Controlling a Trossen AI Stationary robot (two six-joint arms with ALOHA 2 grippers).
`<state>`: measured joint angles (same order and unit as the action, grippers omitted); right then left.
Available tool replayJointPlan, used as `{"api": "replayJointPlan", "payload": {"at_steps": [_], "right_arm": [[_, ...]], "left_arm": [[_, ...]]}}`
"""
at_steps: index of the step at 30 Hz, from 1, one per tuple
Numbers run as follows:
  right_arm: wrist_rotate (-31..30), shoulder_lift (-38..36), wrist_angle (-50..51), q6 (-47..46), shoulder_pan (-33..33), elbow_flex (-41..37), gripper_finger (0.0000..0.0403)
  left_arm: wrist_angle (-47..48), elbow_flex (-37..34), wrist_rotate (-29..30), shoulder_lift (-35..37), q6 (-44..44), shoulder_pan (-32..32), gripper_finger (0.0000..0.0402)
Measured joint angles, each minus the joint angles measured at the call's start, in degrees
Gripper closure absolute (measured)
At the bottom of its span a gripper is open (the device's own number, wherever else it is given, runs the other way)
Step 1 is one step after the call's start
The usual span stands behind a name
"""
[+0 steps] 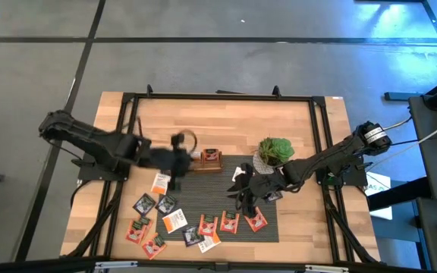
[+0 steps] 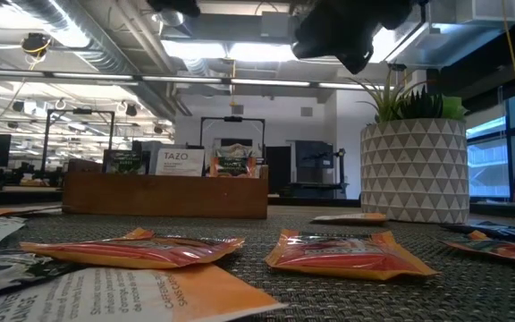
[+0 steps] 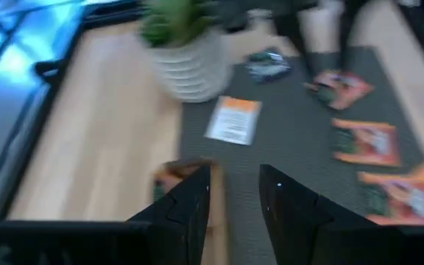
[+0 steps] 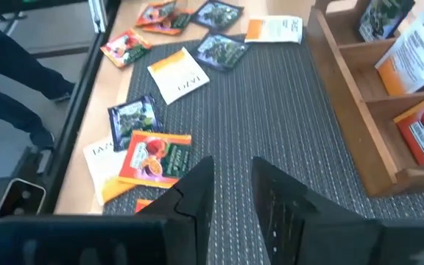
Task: Pick & Place Tea
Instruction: Put the orange tea bag to the right section of the wooden organizer
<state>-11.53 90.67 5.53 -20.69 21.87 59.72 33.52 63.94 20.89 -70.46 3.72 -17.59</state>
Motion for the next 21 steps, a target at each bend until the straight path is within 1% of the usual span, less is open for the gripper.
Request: {"api": "replayJointPlan", "payload": {"at_steps": [4, 9, 12, 14, 21], "right_arm": [[0.0, 0.0, -1.14, 0.02, 0.01, 0.02, 0.0308], [0.02, 0.0, -1.67, -0.11, 0.0, 0.02, 0.0308], [0.02, 0.0, -1.68, -0.09, 0.02, 0.02, 0.0308], [0.03, 0.01, -1.65, -0.26, 0.24, 0.02, 0.0308], [0.2, 0.02, -3.58, -1.32, 0.57, 0.02, 0.0308]], "left_arm": [[-4.68, 0.0, 1.07, -4.19, 1.51, -7.74, 0.0286], [-13.98, 0.0, 5.49, -12.29, 1.13, -14.71, 0.0289], [-19.71, 0.0, 7.28, -17.13, -0.39, -17.03, 0.0289], [-22.96, 0.0, 7.47, -19.73, -0.47, -18.12, 0.0288], [-25.97, -0.02, 7.73, -25.04, 0.97, -19.52, 0.0286]]}}
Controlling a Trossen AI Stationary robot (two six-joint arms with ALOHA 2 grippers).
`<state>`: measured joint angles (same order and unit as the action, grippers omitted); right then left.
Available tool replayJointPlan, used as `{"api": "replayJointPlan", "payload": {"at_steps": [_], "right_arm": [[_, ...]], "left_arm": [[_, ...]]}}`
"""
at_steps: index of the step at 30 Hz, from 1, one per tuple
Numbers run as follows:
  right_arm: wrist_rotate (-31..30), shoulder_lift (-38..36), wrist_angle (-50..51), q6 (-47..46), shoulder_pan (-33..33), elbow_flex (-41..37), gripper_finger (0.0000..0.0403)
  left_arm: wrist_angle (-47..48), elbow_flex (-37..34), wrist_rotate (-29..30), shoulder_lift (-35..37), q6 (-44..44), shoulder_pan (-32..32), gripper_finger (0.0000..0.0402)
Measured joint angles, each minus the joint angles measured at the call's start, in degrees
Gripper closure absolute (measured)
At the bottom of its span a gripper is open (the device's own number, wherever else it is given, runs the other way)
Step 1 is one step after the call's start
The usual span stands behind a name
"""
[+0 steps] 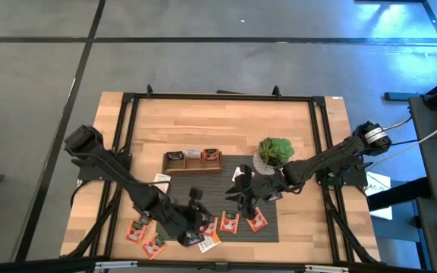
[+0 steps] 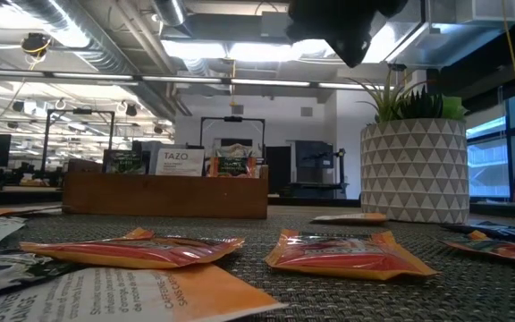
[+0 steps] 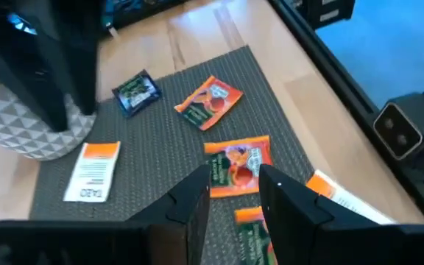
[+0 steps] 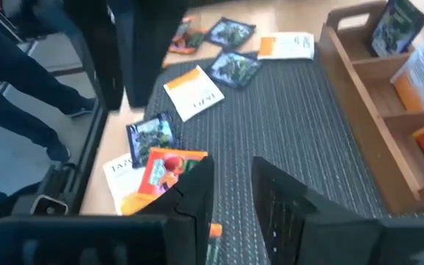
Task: Pick & Place Tea
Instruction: Put the orange tea bag to the right section of the wooden organizer
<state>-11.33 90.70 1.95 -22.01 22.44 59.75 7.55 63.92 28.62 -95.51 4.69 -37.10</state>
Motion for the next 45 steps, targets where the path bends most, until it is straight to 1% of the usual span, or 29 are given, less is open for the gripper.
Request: {"api": "replayJointPlan", "payload": {"at_steps": [3, 7, 10, 14, 18, 20, 22, 23, 25, 27, 32, 37, 45], "right_arm": [[0.13, 0.0, -1.86, 1.09, -0.02, 0.0, 0.0308], [3.41, 0.24, -3.78, 3.0, 0.29, 0.0, 0.0304], [4.01, 1.66, -4.6, 3.14, 1.48, 0.02, 0.0288], [4.08, 4.95, -5.92, 4.8, 3.11, 0.02, 0.026], [4.08, 9.41, -9.07, 5.37, 4.32, 0.0, 0.0239], [4.09, 11.58, -11.47, 1.98, 4.47, 0.02, 0.0232], [4.12, 13.64, -13.13, -4.49, 4.47, 0.02, 0.0229], [4.1, 14.76, -14.35, -7.81, 4.34, 0.02, 0.0229], [4.13, 16.81, -15.45, -11.32, 4.02, 0.02, 0.0229], [5.07, 18.7, -17.23, -12.46, 3.48, 0.06, 0.0228], [8.27, 21.81, -17.62, -15.71, 2.06, 1.88, 0.0228], [8.56, 23.98, -16.85, -18.53, 1.5, 2.94, 0.0228], [8.48, 24.17, -13.62, -25.86, 0.87, 3.08, 0.0228]], "left_arm": [[-0.8, 0.0, 0.21, -1.31, 3.38, -0.02, 0.0286], [-1.86, 0.0, -0.13, -2.71, 7.92, 0.0, 0.0286], [-3.58, 0.0, -1.45, -4.42, 9.96, 0.0, 0.0286], [-7.42, 0.0, -2.93, -8.46, 11.1, -0.02, 0.0286], [-7.96, -0.02, -7.1, -12.5, 12.69, -0.08, 0.0286], [-7.53, -0.01, -8.98, -13.75, 15.35, -0.35, 0.0286], [-7.65, 0.0, -10.34, -14.91, 17.13, -0.74, 0.0286], [-7.31, 0.0, -10.73, -15.27, 17.54, -0.92, 0.0286], [-6.97, -0.02, -10.78, -15.88, 18.46, -1.47, 0.0286], [-5.74, 0.0, -10.71, -16.18, 19.55, -1.85, 0.0286], [-1.91, 0.0, -10.43, -16.53, 22.22, -2.4, 0.0286], [-2.51, 0.19, -9.6, -18.38, 23.19, -2.6, 0.0286], [-2.37, 0.22, -9.38, -19.19, 24.52, -2.62, 0.0286]]}}
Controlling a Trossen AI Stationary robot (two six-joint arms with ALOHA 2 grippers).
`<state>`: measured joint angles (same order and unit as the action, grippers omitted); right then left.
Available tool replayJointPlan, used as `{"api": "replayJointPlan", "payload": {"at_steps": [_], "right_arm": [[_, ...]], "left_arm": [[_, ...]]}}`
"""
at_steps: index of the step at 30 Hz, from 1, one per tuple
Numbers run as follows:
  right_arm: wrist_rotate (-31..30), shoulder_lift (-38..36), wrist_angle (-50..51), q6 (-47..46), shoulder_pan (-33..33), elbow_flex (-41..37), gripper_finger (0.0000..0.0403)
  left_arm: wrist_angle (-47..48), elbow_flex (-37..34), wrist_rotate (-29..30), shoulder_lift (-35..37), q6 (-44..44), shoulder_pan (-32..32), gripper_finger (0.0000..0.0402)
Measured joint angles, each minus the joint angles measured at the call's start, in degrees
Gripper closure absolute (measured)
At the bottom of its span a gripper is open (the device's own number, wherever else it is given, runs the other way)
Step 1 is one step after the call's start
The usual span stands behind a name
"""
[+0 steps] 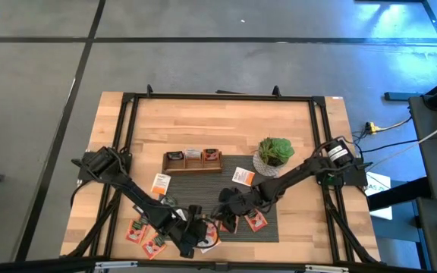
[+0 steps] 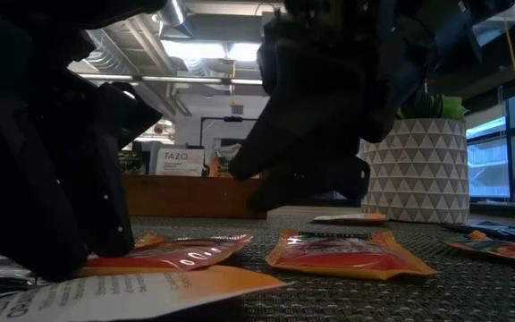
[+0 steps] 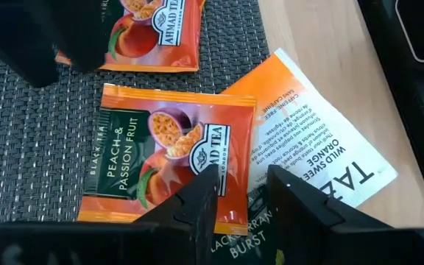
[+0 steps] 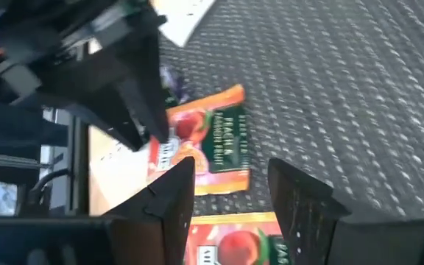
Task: Pick & Place Tea
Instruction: Put the orange tea bag to the right section of the wooden organizer
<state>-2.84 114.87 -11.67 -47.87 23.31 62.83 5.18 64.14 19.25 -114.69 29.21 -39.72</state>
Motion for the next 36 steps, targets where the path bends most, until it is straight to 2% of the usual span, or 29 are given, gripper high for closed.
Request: {"api": "replayJointPlan", "payload": {"at_steps": [27, 31, 36], "right_arm": [[1.29, 2.8, -1.12, -4.49, -0.41, 0.02, 0.0229], [3.01, 2.86, -1.1, -4.49, -0.87, 0.0, 0.0246], [3.32, 2.91, -0.83, -4.43, -1.09, -0.01, 0.0285]], "left_arm": [[-0.4, -0.22, 5.48, -0.33, 0.15, 0.33, 0.0286], [-0.54, -0.22, 5.69, -0.33, 0.17, 0.33, 0.0286], [-0.56, -0.26, 7.09, -0.37, 0.42, 0.37, 0.0286]]}}
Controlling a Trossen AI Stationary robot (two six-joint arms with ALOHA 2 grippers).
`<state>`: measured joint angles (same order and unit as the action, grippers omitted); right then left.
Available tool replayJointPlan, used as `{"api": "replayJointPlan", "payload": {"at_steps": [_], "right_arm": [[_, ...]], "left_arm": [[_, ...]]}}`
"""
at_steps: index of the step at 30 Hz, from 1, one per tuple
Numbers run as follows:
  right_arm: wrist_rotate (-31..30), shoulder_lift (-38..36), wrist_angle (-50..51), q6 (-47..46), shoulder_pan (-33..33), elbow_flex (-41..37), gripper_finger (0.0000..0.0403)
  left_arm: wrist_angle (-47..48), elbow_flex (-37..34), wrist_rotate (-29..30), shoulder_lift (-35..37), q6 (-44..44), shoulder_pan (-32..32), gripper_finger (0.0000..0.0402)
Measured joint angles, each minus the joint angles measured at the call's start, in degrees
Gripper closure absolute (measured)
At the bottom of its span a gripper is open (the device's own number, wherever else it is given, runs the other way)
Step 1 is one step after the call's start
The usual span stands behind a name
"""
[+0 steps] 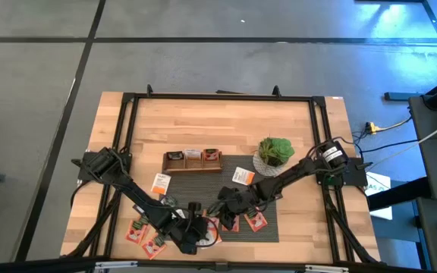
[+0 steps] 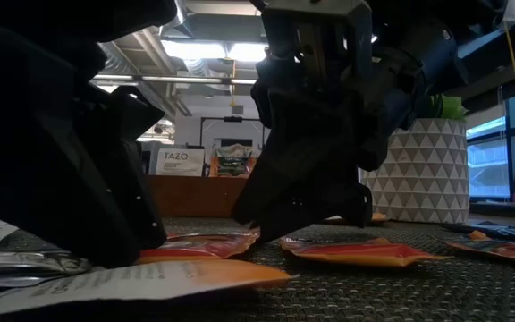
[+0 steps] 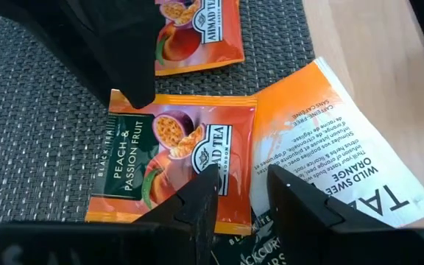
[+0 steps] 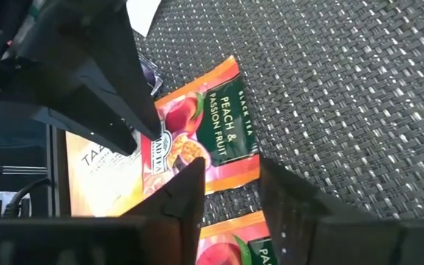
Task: Pick & Place Tea
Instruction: Put the orange tea bag to the right section of the wooden organizer
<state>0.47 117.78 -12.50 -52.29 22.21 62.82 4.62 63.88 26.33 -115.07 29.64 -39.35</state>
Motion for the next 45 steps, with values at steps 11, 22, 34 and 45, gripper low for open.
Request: {"api": "replayJointPlan", "payload": {"at_steps": [11, 22, 34, 45], "right_arm": [[0.81, 0.11, 0.22, 1.78, -0.52, -0.08, 0.0359], [0.17, -0.52, 0.12, 7.65, -0.67, -0.08, 0.0398], [-7.66, -9.68, 3.52, 17.88, -0.91, -0.08, 0.04], [-12.05, -18.54, 7.06, 29.87, -4.53, -0.08, 0.0401]], "left_arm": [[0.02, -0.02, 0.87, -0.02, 1.13, 0.0, 0.0286], [1.22, -0.22, -0.38, 2.02, 0.02, -0.33, 0.0286], [1.82, -0.1, 5.56, 13.49, -4.61, -2.96, 0.0286], [0.96, -0.04, 10.04, 15.06, -10.44, -5.29, 0.0286]]}}
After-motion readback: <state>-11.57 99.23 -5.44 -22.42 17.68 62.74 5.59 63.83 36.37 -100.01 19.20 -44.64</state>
